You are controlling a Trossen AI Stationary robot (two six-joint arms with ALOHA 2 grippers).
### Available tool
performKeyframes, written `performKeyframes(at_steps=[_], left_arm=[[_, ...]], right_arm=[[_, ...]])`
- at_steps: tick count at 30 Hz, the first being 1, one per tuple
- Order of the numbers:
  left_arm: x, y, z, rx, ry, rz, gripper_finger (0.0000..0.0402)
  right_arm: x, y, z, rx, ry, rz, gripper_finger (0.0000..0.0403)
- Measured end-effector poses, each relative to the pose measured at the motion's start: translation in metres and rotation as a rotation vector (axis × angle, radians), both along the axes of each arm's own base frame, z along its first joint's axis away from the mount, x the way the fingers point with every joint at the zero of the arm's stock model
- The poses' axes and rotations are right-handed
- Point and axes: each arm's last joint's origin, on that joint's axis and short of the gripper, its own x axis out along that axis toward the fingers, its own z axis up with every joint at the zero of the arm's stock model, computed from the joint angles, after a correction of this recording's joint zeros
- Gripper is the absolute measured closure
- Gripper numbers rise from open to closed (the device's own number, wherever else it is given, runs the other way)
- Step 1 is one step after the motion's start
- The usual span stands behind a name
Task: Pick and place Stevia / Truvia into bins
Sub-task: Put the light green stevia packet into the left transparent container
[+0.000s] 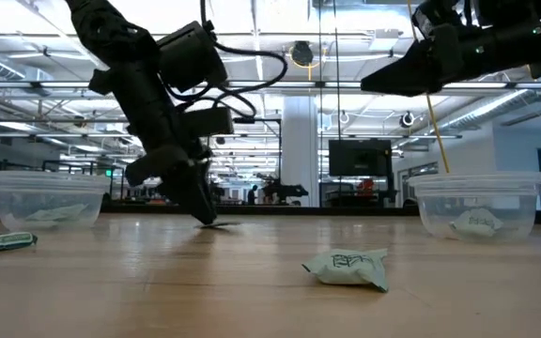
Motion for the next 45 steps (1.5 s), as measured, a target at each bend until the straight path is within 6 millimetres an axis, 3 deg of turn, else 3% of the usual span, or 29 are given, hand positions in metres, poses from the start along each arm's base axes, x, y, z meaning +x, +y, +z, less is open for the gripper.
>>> performKeyframes(at_steps=[9, 18, 26, 36, 41, 45], left_arm=[[-0.013, 0.024, 0.002, 0.003, 0.109, 0.102, 0.0331], [-0.015, 0.032, 0.002, -0.032, 0.118, 0.096, 0.0396], [-0.025, 0.032, 0.015, 0.01, 0.147, 0.059, 0.0396], [-0.066, 0.02, 0.086, -0.032, 0.027, 0.099, 0.0397], [-0.057, 0.02, 0.086, -0.053, -0.046, 0.083, 0.0389], [-0.043, 0.023, 0.067, -0.085, -0.017, 0.067, 0.0338]], right_arm=[[-0.001, 0.0, -0.006, 0.047, 0.048, -0.009, 0.0232], [-0.001, 0.0, -0.006, 0.049, 0.049, -0.008, 0.0232], [-0.001, 0.0, -0.006, 0.049, 0.048, -0.009, 0.0232], [-0.001, 0.0, -0.007, 0.049, 0.056, -0.008, 0.0232], [-0.001, 0.0, -0.004, 0.045, 0.033, -0.007, 0.0232], [-0.001, 0.0, -0.003, 0.044, 0.017, -0.007, 0.0232]])
